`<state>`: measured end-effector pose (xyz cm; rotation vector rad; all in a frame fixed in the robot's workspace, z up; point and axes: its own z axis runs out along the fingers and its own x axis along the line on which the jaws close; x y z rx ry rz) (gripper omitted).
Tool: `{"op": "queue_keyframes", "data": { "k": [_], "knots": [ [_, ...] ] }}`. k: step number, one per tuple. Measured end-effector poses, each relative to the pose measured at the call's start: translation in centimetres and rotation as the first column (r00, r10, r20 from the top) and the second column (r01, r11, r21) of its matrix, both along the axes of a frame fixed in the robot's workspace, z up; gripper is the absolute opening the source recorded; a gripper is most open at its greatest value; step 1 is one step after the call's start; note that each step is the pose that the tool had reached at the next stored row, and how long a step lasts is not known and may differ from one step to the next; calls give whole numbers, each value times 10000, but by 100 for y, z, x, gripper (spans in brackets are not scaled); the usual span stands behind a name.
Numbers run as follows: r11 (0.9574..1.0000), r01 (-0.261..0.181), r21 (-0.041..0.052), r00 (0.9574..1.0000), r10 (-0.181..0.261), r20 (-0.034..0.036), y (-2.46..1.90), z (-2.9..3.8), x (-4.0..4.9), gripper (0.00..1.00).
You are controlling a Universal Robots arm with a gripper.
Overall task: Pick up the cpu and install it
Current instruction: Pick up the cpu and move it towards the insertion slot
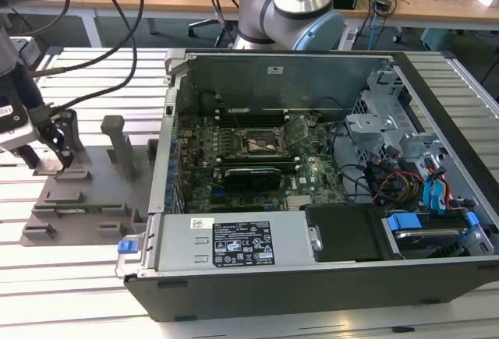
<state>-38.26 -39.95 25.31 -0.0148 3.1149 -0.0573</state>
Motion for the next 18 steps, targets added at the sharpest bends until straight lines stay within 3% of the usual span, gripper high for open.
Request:
{"op": "queue_keyframes", "data": {
  "k": [9,12,18],
  "knots": [
    [10000,0,0,10000,0,0,0,186,0,55],
    [10000,0,0,10000,0,0,0,293,0,55],
    [10000,0,0,10000,0,0,0,431,0,55]
  ]
}}
